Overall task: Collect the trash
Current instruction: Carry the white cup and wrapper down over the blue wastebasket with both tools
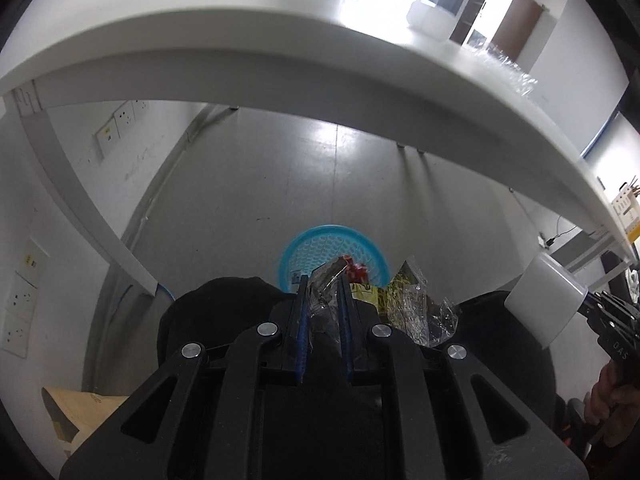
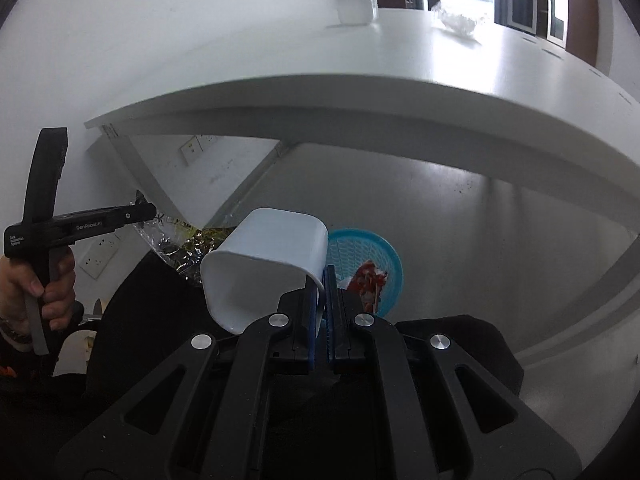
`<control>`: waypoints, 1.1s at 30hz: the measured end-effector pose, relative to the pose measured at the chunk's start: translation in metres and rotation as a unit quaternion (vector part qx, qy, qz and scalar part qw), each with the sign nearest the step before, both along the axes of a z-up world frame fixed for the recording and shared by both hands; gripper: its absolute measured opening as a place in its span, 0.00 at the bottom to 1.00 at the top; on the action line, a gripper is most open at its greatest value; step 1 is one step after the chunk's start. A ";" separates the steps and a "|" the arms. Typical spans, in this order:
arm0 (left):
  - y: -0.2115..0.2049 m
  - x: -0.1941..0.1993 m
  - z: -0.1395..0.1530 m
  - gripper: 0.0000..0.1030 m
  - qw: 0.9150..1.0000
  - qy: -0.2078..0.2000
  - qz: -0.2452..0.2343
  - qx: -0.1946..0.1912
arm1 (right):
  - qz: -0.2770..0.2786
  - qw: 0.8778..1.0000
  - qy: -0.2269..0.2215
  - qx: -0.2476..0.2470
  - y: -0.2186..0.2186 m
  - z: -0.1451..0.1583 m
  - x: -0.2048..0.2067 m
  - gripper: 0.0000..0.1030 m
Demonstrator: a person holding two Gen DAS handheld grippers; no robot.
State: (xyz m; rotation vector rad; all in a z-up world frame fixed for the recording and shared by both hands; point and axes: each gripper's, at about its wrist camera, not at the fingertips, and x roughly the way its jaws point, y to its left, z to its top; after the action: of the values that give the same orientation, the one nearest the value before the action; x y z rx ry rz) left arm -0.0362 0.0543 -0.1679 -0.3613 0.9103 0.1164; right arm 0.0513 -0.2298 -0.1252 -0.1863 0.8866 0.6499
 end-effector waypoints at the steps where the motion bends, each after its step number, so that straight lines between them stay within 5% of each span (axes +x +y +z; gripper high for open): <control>1: 0.001 0.007 -0.005 0.12 1.000 0.005 0.002 0.004 | -0.002 1.000 0.006 -0.002 0.001 -0.007 0.004 0.03; 19: -0.002 0.127 -0.093 0.12 0.993 0.102 -0.007 0.057 | -0.028 0.991 0.119 -0.054 0.040 -0.116 0.082 0.03; 26: 0.005 0.159 -0.120 0.12 0.990 0.135 0.002 0.028 | -0.037 0.984 0.159 -0.068 0.054 -0.149 0.110 0.03; 33: -0.012 0.179 -0.137 0.12 0.984 0.161 -0.008 0.073 | -0.057 0.977 0.198 -0.060 0.059 -0.177 0.145 0.03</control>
State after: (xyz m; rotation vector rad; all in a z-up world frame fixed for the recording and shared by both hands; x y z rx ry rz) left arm 0.1425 0.0418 -0.3051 -0.2015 1.2164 0.2299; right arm 0.1964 -0.1706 -0.3025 -0.1142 1.3131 0.5342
